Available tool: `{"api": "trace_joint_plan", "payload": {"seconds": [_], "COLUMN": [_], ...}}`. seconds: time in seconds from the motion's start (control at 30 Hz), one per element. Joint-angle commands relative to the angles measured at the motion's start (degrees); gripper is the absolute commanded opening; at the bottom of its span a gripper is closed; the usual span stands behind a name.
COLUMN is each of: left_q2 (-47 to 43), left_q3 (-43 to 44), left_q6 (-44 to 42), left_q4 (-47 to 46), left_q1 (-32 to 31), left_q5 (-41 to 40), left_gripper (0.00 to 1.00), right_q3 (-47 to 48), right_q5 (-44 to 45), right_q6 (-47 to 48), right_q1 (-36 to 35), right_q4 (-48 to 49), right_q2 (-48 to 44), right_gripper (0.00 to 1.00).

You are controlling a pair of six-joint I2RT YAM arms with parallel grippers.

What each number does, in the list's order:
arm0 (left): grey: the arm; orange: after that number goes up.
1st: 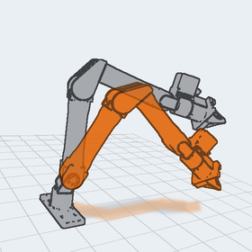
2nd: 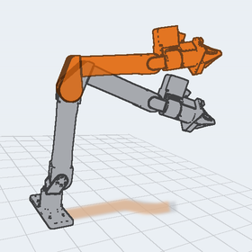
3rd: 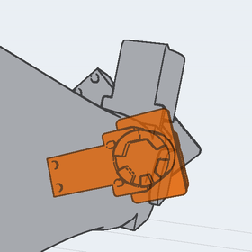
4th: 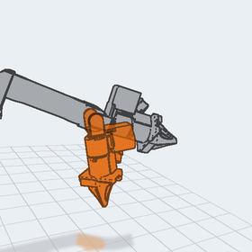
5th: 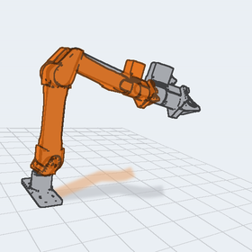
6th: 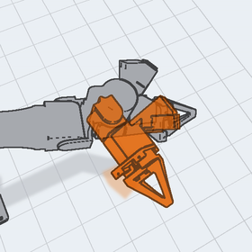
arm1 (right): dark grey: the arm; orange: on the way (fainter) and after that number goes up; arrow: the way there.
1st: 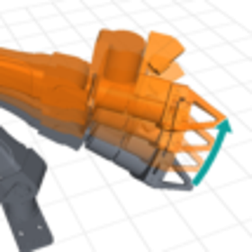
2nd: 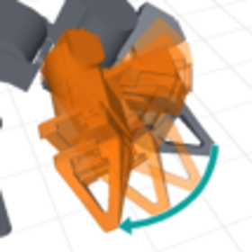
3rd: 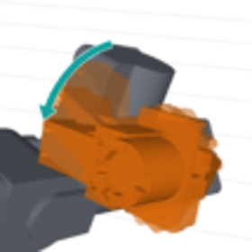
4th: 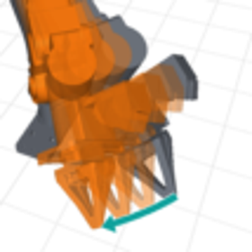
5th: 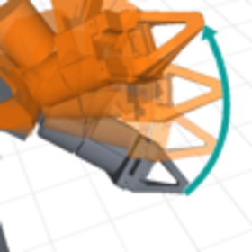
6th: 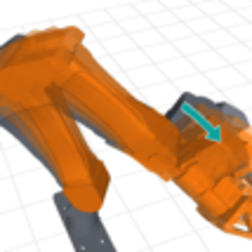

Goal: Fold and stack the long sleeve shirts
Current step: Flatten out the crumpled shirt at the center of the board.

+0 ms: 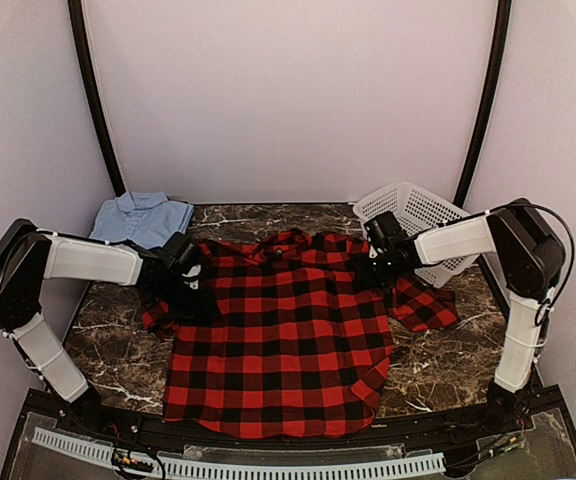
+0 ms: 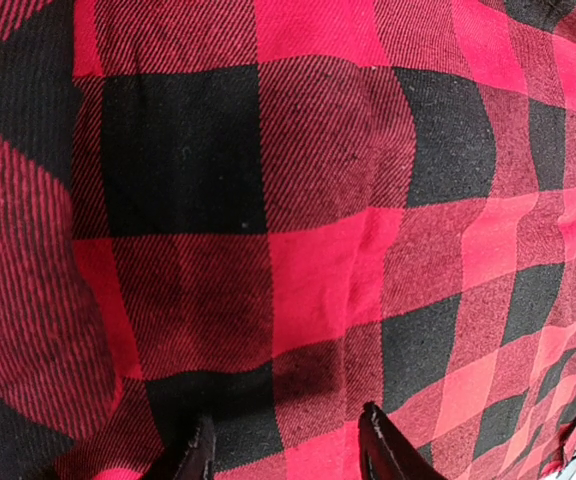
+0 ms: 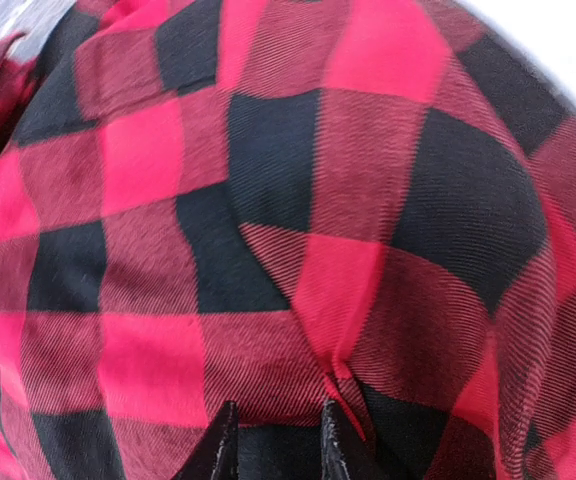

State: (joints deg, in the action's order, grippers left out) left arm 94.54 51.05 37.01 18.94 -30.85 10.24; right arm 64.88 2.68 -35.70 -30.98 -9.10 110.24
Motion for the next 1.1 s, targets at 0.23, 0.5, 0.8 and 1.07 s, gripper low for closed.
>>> {"api": "trace_joint_plan", "payload": {"seconds": [0.23, 0.5, 0.8, 1.07], "left_q2": [-1.90, -5.20, -5.34, 3.69], "left_q3": [-4.01, -2.37, 5.83, 14.09], "left_q6": [-0.14, -0.01, 0.12, 0.67], "left_q4": [3.41, 4.44, 3.94, 1.01], "left_q1": [0.35, 0.35, -0.15, -3.38], "left_q5": [1.33, 2.67, 3.90, 2.60], "left_gripper": [0.48, 0.49, 0.50, 0.50], "right_q3": [0.86, 0.35, 5.36, 4.29], "right_q5": [8.33, 6.10, 7.14, 4.19], "right_q6": [3.26, 4.54, 5.94, 8.14], "right_q1": [4.77, 3.22, -2.18, -3.66], "right_q4": [-9.12, -9.11, -11.15, -7.97], "right_q2": [4.02, -2.16, -7.47, -10.00], "right_gripper": [0.27, 0.34, 0.40, 0.46]}}
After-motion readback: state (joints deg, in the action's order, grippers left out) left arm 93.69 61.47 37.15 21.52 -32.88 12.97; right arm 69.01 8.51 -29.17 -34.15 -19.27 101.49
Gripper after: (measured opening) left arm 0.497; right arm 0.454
